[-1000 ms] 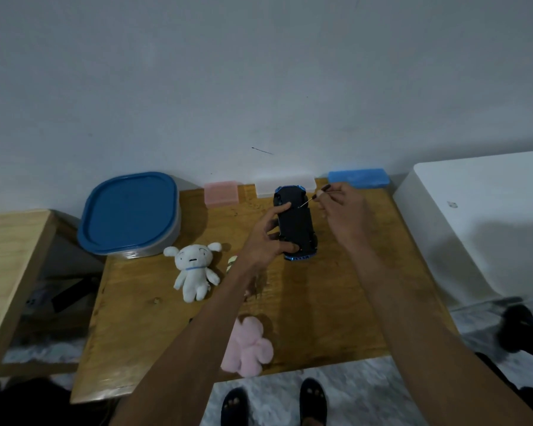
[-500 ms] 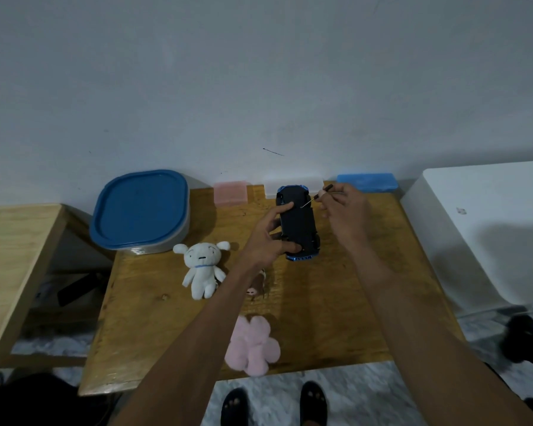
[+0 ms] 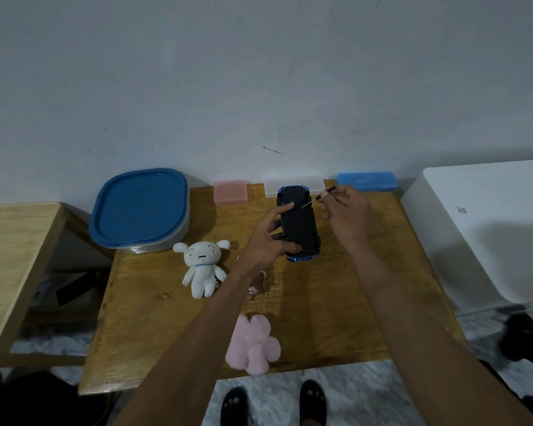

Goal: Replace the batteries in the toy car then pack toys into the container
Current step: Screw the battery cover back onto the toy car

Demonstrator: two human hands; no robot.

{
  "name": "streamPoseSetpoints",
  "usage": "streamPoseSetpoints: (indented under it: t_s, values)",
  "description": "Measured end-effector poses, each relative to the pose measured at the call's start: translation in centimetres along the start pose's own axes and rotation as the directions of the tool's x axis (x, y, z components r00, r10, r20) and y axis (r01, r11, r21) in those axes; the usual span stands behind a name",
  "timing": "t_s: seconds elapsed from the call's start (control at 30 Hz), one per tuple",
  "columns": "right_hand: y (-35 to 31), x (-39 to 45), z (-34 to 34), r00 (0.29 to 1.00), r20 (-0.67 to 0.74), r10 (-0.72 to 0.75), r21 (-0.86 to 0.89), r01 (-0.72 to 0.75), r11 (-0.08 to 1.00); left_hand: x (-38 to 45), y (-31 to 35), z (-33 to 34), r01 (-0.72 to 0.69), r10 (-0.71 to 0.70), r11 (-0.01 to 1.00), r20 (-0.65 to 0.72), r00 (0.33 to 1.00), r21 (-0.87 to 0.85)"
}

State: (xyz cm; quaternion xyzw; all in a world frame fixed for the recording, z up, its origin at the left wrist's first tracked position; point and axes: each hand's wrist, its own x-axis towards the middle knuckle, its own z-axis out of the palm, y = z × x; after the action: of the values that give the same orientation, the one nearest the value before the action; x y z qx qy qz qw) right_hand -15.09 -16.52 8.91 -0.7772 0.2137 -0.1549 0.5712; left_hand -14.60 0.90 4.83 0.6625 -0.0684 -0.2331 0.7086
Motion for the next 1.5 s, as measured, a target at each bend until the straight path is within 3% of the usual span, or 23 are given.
streamPoseSetpoints:
  t_s: [0.2, 0.43, 0.87, 1.1, 1.23, 1.5]
  values:
    - [0.4, 0.0, 0.4, 1.000, 0.012, -0.028, -0.052, 0.029, 0.998, 0.1, -0.4, -0.2, 0.005, -0.005, 1.000, 0.000, 1.000, 0.006]
    - [0.6, 0.1, 0.8, 0.973, 0.053, -0.226, -0.225, 0.233, 0.946, 0.1, -0.6, -0.4, 0.007, -0.007, 1.000, 0.002, 1.000, 0.026]
    - [0.4, 0.2, 0.4, 0.901, 0.149, -0.408, -0.377, 0.433, 0.818, 0.1, -0.6, 0.0, 0.064, -0.064, 0.998, -0.008, 0.998, -0.022]
    - [0.4, 0.2, 0.5, 0.905, 0.138, -0.402, -0.259, 0.425, 0.867, -0.2, -0.4, 0.2, 0.065, -0.065, 0.997, -0.007, 0.998, -0.035]
    - [0.5, 0.3, 0.5, 0.911, 0.075, -0.406, -0.303, 0.409, 0.861, -0.4, -0.6, 0.3, 0.062, -0.062, 0.998, 0.007, 0.998, 0.004]
    - [1.0, 0.0, 0.1, 0.878, 0.105, -0.467, -0.349, 0.472, 0.809, -0.4, -0.8, 0.7, 0.077, -0.077, 0.997, -0.005, 0.997, -0.008]
